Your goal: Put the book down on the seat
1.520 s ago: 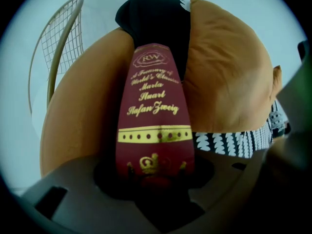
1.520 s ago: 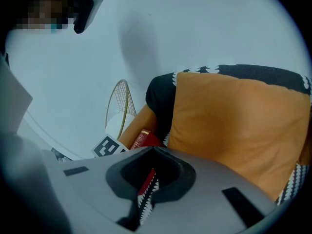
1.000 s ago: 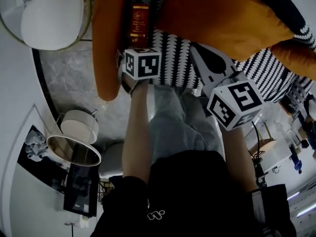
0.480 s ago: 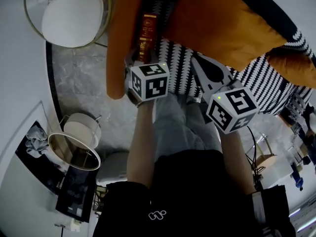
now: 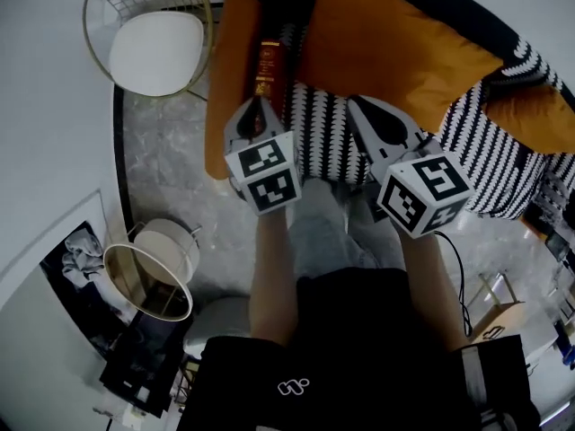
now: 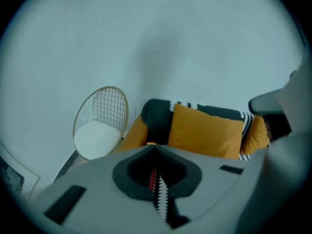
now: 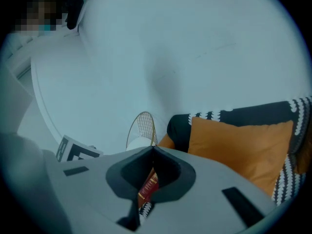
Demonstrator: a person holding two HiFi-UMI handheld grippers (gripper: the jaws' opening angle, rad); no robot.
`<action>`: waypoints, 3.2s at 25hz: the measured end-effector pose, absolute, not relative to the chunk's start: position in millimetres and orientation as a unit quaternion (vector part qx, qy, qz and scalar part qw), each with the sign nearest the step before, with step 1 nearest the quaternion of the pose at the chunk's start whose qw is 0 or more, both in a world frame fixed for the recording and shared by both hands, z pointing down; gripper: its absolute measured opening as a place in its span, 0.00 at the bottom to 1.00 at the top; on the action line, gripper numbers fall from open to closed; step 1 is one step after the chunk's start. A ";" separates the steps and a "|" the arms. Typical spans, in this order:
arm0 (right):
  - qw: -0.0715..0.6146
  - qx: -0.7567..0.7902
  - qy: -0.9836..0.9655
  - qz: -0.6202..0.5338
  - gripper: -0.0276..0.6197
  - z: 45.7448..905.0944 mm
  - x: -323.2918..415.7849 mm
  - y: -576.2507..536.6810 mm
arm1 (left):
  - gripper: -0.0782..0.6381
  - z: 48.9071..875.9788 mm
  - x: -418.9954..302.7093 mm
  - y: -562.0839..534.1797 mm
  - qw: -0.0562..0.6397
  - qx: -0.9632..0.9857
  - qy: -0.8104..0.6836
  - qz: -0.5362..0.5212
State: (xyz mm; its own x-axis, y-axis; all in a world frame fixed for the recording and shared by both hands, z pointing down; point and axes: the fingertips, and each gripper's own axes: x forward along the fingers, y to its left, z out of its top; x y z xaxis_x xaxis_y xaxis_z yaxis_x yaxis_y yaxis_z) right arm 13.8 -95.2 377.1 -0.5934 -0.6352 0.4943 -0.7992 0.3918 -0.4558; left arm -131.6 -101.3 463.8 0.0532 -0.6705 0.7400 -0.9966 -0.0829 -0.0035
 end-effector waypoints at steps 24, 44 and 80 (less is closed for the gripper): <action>-0.009 0.448 -0.884 0.133 0.06 164.2 149.5 -19.2 | 0.13 151.0 -18.0 -5.1 0.092 0.739 -0.662 0.078; -0.064 0.428 -0.902 0.004 0.06 44.6 167.1 35.3 | 0.13 28.4 68.3 54.7 -0.030 0.771 -0.636 0.013; -0.033 0.429 -0.903 -0.012 0.06 56.3 165.5 32.4 | 0.13 51.8 65.0 50.4 -0.012 0.758 -0.652 0.024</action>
